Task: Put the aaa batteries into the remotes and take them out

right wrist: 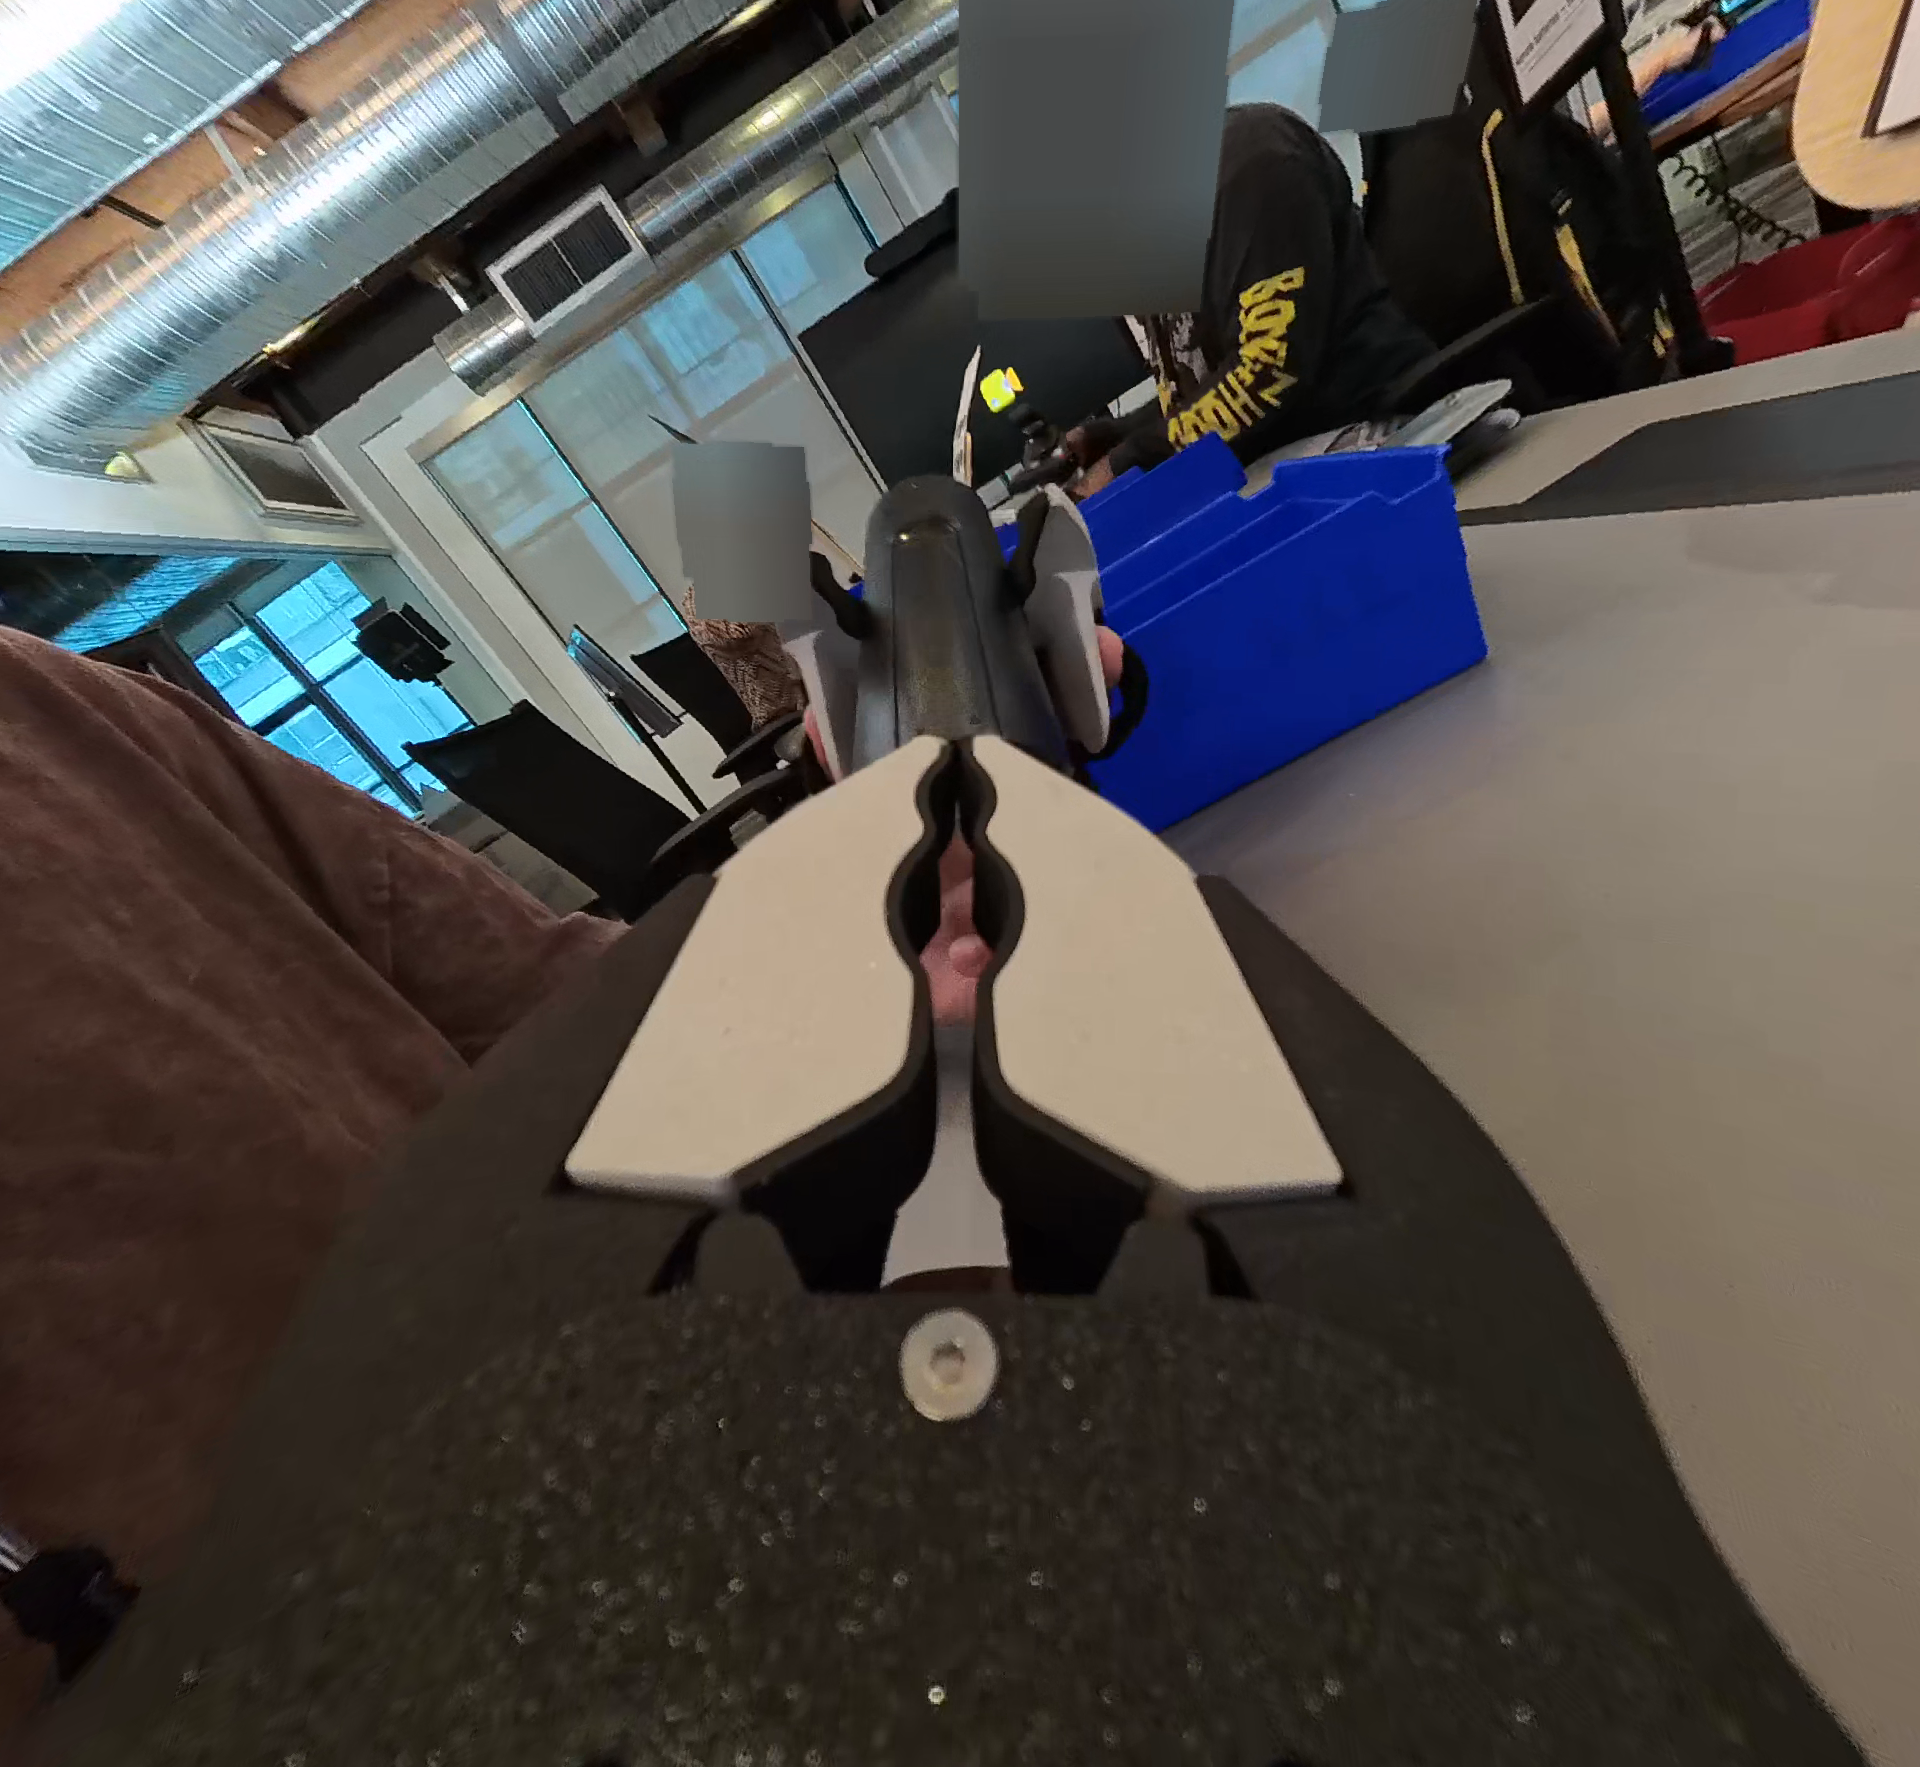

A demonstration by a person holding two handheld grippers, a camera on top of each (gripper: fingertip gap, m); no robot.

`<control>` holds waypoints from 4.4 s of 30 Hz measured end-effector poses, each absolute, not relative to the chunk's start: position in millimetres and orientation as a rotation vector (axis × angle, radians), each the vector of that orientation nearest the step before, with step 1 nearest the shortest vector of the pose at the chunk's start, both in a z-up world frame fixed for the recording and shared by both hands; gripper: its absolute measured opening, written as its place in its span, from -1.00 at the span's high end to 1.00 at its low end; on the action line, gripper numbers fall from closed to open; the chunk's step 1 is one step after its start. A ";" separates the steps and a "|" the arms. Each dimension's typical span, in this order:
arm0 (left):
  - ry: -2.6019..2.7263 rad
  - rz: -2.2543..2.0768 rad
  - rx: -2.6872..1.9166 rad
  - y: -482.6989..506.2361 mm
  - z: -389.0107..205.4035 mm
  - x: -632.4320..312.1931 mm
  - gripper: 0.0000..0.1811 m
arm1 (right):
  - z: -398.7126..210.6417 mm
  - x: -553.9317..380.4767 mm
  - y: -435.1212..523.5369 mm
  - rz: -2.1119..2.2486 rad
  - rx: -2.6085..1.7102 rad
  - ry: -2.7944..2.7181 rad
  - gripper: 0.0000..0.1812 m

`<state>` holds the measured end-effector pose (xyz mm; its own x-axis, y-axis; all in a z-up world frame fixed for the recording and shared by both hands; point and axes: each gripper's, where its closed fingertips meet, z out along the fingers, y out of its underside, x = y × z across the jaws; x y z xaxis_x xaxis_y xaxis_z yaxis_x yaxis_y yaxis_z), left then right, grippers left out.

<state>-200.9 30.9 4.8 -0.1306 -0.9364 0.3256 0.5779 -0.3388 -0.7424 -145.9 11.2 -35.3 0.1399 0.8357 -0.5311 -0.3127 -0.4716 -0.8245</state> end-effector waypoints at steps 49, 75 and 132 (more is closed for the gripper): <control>0.673 -0.584 -1.792 99.8 -106.1 -192.6 0.44 | -138.0 220.3 55.1 0.011 -2.803 -0.336 0.35; 0.632 -0.805 -1.758 9.3 -24.8 -238.5 0.29 | -7.2 105.6 30.9 0.324 -2.164 -0.441 0.25; 0.667 -0.091 -2.560 175.7 -189.7 -387.6 0.88 | -117.3 -106.1 -65.2 1.104 -1.804 -1.068 0.42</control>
